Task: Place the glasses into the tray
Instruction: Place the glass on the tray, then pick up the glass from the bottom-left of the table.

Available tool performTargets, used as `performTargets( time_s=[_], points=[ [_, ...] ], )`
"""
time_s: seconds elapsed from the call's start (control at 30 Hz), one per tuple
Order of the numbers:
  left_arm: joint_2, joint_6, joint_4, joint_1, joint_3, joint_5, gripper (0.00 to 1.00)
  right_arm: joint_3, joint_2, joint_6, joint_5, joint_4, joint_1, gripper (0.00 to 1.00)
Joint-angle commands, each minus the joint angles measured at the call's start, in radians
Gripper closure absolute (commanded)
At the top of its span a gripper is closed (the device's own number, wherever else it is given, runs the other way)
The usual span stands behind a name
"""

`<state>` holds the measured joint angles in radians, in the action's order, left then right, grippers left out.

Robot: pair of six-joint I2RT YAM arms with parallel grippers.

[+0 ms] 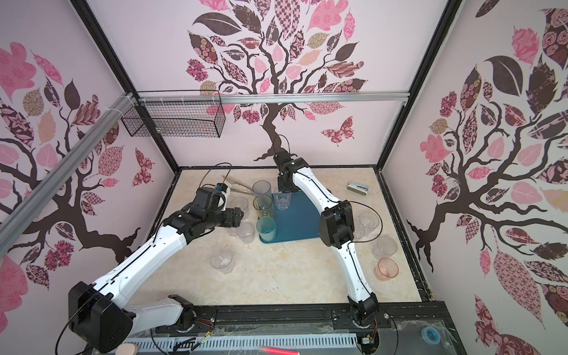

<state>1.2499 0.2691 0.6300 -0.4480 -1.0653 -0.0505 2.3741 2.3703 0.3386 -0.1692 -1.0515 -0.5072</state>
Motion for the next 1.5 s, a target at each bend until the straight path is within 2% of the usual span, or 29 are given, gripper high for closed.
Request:
performTargets(
  time_s=[0.0, 0.13, 0.27, 0.43, 0.6, 0.7, 0.8, 0.97, 1.1, 1.23, 1.47],
  points=[
    [-0.001, 0.007, 0.002, 0.0, 0.009, -0.015, 0.14, 0.048, 0.028, 0.0, 0.001, -0.035, 0.002, 0.7],
    [-0.009, -0.004, 0.03, 0.015, -0.014, -0.087, 0.13, 0.078, -0.031, 0.0, -0.004, -0.066, 0.001, 0.64],
    [-0.022, 0.016, 0.068, 0.107, -0.044, -0.049, 0.13, -0.023, -0.149, 0.022, 0.009, -0.05, -0.005, 0.56],
    [-0.07, 0.083, 0.184, 0.163, -0.056, -0.052, 0.14, -0.329, -0.36, 0.034, 0.018, 0.066, -0.06, 0.51],
    [-0.137, 0.146, 0.316, 0.244, -0.016, -0.005, 0.16, -0.66, -0.582, 0.072, 0.064, 0.215, -0.119, 0.45],
    [-0.187, 0.156, 0.312, 0.311, 0.045, 0.026, 0.16, -0.771, -0.678, 0.1, 0.088, 0.238, -0.159, 0.43],
    [-0.203, 0.172, 0.317, 0.383, 0.074, 0.091, 0.15, -0.823, -0.724, 0.129, 0.101, 0.227, -0.251, 0.43],
    [-0.231, 0.217, 0.267, 0.463, 0.149, 0.199, 0.15, -0.807, -0.674, 0.165, 0.093, 0.219, -0.473, 0.43],
    [-0.232, 0.229, 0.222, 0.49, 0.151, 0.164, 0.15, -0.697, -0.553, 0.135, 0.037, 0.188, -0.593, 0.43],
    [-0.227, 0.254, 0.17, 0.494, 0.159, 0.158, 0.15, -0.581, -0.422, 0.11, 0.12, 0.187, -0.626, 0.43],
    [-0.252, 0.248, 0.154, 0.499, 0.187, 0.132, 0.14, -0.452, -0.267, 0.104, 0.181, 0.191, -0.671, 0.42]
  ],
)
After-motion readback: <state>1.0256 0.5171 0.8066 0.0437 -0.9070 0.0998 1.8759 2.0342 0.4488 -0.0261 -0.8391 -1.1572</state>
